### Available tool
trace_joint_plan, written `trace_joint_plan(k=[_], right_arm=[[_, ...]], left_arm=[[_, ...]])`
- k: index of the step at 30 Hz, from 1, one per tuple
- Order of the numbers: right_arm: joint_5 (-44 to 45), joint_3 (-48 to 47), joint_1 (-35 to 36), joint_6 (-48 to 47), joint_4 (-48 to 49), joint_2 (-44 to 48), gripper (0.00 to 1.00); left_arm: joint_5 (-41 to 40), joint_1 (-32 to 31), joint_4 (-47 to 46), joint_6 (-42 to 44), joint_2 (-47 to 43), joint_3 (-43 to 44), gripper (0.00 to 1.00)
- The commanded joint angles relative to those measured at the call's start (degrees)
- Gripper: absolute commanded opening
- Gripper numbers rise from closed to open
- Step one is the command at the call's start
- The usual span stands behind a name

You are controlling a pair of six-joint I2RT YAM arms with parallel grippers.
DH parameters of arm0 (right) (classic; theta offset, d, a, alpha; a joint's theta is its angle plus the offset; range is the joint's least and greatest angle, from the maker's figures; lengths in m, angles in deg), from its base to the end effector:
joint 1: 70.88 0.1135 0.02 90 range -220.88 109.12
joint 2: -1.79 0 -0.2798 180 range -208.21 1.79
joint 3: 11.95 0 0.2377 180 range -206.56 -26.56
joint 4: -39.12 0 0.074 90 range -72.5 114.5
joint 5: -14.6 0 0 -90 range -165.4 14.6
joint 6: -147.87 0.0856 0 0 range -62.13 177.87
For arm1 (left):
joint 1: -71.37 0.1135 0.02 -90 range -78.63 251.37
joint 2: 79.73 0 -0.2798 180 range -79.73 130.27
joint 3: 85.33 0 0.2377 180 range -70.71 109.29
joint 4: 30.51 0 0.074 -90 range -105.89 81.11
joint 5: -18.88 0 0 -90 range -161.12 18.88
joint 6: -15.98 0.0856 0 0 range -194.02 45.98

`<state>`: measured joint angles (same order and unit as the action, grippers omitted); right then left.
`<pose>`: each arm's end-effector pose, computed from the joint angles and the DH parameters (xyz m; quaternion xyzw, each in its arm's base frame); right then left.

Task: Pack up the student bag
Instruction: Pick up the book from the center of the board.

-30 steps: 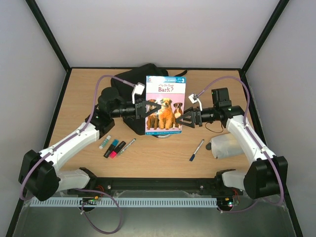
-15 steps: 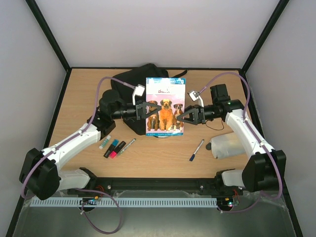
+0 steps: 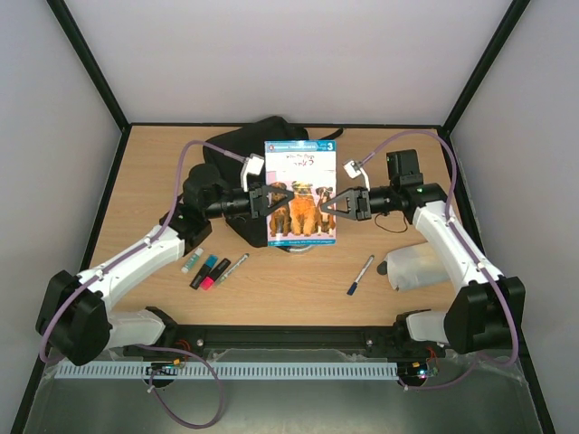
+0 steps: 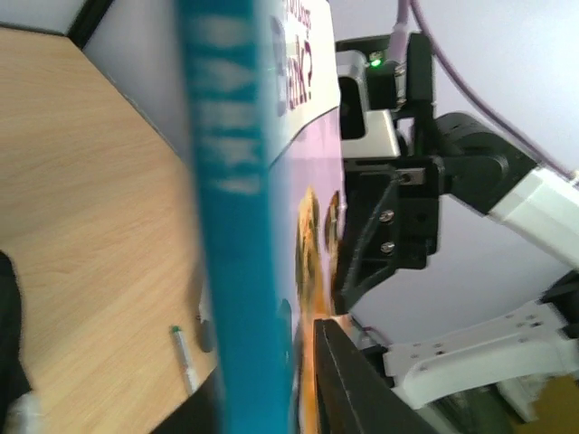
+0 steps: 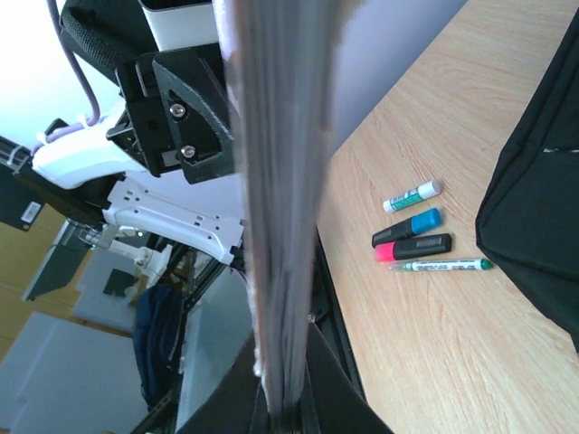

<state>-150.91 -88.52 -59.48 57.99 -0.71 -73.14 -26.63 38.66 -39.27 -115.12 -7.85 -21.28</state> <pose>0.2383 0.1326 0.3315 -0.3361 0.6815 0.5826 0.2884 0.2230 -0.2145 0.3492 0.2216 0.6671 -0.6085 0.3681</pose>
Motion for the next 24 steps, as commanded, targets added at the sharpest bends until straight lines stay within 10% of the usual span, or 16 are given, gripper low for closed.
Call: trace_joint_plan(k=[1,8,16,24], right_arm=[[2.2,0.2,0.3,4.2,3.7,1.5,0.02],[18.6,1.3,-0.1,2.4,3.0,3.6,0.01],[34.2,8.6,-7.5,-1.8,3.9,6.7,0.01],[37.8,12.2,-13.3,-2.9,6.1,7.7,0.01]], left_arm=[[-2.9,0.3,3.9,4.2,0.4,-0.6,0.29],[-18.1,0.3,26.4,17.2,0.7,5.7,0.69],[-32.7,-1.2,44.2,34.1,4.0,10.4,0.68],[-52.8,-15.6,50.2,41.5,15.5,14.4,0.55]])
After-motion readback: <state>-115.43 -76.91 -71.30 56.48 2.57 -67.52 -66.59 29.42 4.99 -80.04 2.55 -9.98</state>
